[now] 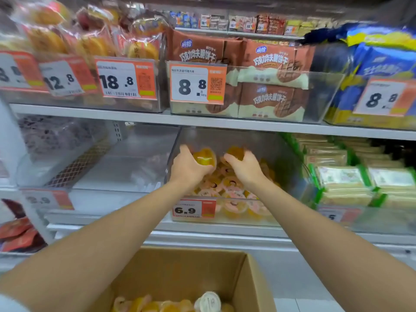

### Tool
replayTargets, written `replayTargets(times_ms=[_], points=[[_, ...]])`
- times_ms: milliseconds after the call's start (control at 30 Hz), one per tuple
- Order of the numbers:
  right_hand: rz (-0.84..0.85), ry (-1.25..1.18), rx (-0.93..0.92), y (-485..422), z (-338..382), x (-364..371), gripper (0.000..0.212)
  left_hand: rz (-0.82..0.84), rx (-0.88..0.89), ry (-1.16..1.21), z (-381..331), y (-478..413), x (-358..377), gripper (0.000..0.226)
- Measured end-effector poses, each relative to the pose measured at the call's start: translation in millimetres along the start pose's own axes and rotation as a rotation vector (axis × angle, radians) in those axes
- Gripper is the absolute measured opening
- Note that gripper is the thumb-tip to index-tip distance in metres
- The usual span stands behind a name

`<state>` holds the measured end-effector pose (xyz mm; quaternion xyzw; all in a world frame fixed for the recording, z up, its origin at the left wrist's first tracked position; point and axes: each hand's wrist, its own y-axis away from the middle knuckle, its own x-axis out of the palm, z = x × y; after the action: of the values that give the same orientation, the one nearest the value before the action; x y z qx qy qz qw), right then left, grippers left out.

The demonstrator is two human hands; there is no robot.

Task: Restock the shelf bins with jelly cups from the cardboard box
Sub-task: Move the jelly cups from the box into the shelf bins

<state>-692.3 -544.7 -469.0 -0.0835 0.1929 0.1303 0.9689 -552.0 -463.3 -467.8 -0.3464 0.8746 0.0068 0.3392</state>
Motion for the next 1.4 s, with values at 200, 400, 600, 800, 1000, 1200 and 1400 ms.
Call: replayTargets(times_ms=[200,400,600,800,1000,1200,1400], points=[[0.033,0.257,-0.071,-79,-17,40,0.062,0.048,0.120,-0.291,6,-71,36,0.037],[0.057,0.509,-0.125,-98,-44,49,0.062,0.010,0.111,-0.413,38,-95,66,0.035],[-0.001,0.256,-0.063,-99,-41,56,0.034,-0.035,0.083,-0.295,36,-87,69,0.038],[0.020,0.345,-0.138,-89,-34,50,0.036,0.015,0.108,-0.280,34,-83,67,0.045],[0.085,0.508,-0.195,-67,-23,36,0.028,0.089,0.054,-0.321,37,-85,62,0.031],[-0.022,0.576,-0.307,-4,-5,17,0.021,0.079,0.042,-0.105,21,-24,20,0.011],[-0.102,0.505,-0.375,79,4,11,0.015,0.091,0.110,0.073,20,70,-27,0.026]])
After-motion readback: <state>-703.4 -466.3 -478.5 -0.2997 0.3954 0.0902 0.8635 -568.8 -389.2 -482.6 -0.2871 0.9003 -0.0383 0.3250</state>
